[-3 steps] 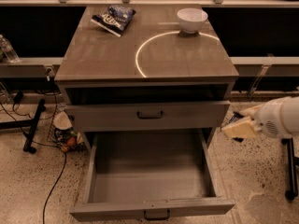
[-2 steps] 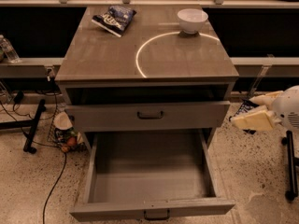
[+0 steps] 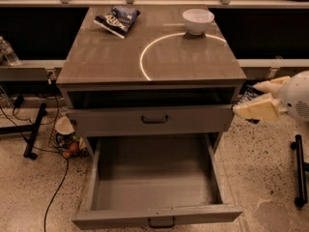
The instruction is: Pick rxbar blueberry from middle drawer and place on counter
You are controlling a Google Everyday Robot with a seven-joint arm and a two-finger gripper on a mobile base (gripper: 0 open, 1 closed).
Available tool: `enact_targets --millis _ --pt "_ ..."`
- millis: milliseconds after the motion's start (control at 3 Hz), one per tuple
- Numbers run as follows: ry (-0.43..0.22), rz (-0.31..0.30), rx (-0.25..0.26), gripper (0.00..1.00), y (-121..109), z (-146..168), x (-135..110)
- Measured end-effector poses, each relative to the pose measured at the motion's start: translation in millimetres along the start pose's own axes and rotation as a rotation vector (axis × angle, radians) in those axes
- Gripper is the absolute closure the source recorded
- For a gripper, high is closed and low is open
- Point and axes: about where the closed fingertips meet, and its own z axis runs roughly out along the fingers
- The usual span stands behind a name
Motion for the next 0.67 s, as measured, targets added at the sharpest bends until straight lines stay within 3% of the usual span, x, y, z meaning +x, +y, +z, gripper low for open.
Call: enact_targets --millis 333,667 --pt "-0.136 -0.094 -0.047 1.00 2.9 26.0 -78.6" --pt "-0.199 -0.162 -0.089 1.00 13.9 56.9 -126.8"
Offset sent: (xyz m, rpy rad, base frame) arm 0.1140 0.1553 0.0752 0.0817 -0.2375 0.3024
